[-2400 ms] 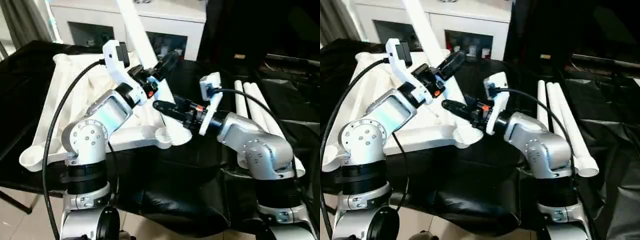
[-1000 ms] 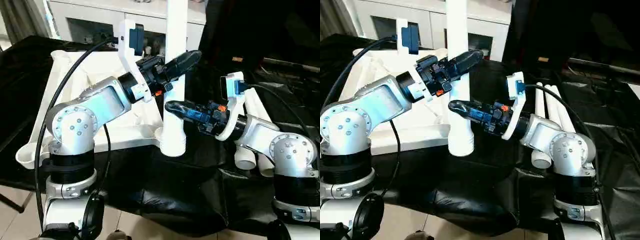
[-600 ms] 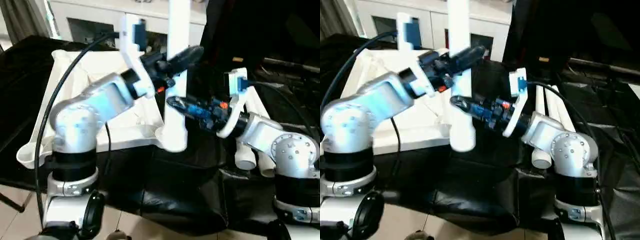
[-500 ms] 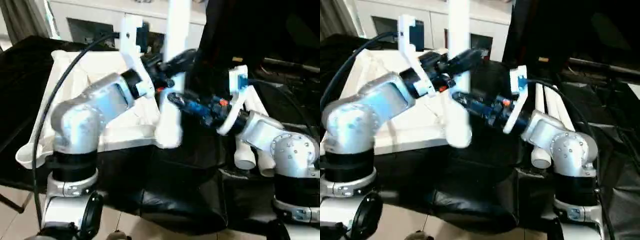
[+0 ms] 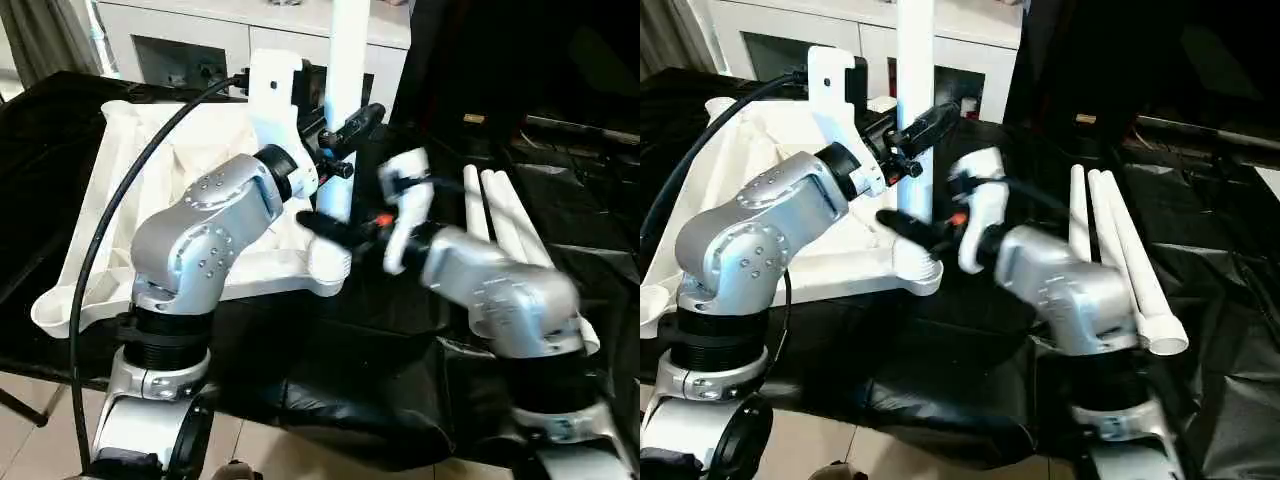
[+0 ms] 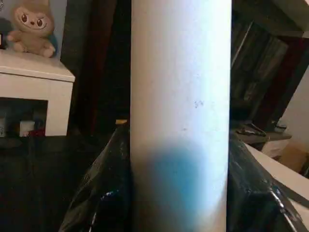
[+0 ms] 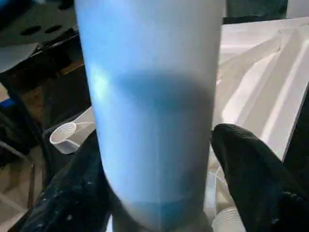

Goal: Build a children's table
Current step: Pick table leg

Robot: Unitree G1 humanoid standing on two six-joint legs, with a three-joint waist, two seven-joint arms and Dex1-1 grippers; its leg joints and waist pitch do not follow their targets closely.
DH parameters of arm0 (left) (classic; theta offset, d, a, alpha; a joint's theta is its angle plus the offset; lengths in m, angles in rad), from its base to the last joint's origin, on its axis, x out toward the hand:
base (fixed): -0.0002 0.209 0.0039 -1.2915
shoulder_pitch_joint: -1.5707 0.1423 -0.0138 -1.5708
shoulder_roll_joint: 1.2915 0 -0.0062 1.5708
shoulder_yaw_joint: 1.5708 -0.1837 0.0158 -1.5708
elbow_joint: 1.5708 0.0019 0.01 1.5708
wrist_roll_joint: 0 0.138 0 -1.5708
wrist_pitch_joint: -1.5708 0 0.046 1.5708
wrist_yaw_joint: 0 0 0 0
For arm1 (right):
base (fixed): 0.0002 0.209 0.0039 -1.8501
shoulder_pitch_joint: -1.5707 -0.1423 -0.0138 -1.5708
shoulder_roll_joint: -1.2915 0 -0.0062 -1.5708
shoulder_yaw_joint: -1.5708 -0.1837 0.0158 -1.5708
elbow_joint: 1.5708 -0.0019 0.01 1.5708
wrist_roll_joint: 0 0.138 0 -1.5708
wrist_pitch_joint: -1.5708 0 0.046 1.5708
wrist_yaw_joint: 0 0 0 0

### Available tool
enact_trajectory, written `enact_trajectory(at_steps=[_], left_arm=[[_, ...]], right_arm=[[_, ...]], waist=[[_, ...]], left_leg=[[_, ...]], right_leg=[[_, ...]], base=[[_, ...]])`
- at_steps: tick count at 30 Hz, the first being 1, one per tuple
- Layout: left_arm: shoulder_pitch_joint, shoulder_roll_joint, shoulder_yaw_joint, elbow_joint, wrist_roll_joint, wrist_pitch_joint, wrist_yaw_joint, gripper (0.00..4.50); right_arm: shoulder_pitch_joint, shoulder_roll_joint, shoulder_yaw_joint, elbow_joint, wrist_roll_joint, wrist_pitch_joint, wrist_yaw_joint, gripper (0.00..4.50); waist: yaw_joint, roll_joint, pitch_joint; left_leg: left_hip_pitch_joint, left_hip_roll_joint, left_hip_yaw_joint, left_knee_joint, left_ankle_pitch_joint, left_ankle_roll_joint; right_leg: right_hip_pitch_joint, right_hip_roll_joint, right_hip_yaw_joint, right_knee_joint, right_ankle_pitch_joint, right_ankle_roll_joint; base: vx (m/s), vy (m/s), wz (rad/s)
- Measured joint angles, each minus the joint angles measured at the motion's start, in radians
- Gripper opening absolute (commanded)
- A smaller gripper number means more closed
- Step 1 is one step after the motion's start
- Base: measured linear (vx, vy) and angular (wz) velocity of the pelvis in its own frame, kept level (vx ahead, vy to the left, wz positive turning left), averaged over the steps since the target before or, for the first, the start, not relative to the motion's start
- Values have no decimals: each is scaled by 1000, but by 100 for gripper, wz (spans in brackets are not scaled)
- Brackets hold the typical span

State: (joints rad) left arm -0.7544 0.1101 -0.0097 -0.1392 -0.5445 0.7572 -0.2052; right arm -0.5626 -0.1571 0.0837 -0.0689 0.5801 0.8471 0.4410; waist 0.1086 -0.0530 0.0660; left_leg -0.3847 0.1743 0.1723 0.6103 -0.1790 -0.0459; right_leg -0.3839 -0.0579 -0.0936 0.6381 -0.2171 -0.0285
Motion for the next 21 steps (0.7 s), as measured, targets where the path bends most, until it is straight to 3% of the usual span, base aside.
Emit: enact_trajectory(at_steps=[11, 13, 16, 21], left_arm=[[1, -7, -8, 1, 26, -24, -1, 184], [1, -2, -11, 1, 23, -21, -21, 254], [17, 25, -5, -21, -40, 14, -98, 257], [49, 52, 30, -39, -140, 65, -199, 308]], right_arm=[[-1, -5, 12, -2, -11, -23, 28, 203], [0, -14, 16, -3, -12, -24, 48, 194], [16, -49, 26, -18, 4, -24, 114, 191], [43, -119, 42, -50, 34, -24, 237, 189]], waist=[[-6, 0, 0], [-7, 0, 0], [-8, 0, 0], [-8, -3, 1]], left_leg=[[0, 0, 0, 0, 0, 0], [0, 0, 0, 0, 0, 0], [0, 0, 0, 0, 0, 0], [0, 0, 0, 0, 0, 0]], right_leg=[[0, 0, 0, 0, 0, 0], [0, 0, 0, 0, 0, 0], [0, 0, 0, 0, 0, 0], [0, 0, 0, 0, 1, 0]], base=[[0, 0, 0], [0, 0, 0], [0, 0, 0], [0, 0, 0]])
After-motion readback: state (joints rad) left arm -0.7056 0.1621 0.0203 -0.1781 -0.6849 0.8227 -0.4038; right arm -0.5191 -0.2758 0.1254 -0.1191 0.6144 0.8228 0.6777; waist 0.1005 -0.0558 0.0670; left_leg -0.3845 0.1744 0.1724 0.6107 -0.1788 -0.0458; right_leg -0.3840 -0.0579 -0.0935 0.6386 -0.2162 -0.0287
